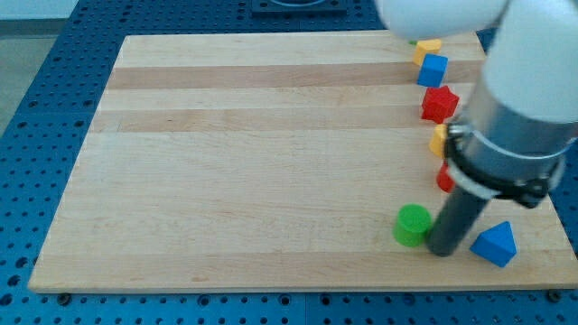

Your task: Push the green circle towards center left

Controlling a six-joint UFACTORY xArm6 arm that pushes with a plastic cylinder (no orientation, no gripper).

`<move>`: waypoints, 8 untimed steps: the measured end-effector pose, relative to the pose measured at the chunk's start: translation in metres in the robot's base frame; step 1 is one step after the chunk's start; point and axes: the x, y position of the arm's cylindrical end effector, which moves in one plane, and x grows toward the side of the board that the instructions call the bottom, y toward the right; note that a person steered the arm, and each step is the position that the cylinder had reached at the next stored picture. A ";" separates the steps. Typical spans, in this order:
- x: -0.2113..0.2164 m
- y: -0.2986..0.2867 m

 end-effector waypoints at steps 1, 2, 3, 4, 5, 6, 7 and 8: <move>-0.044 -0.015; -0.110 -0.019; -0.113 -0.035; -0.113 -0.035; -0.115 -0.037; -0.118 -0.027; -0.087 -0.004; -0.082 -0.001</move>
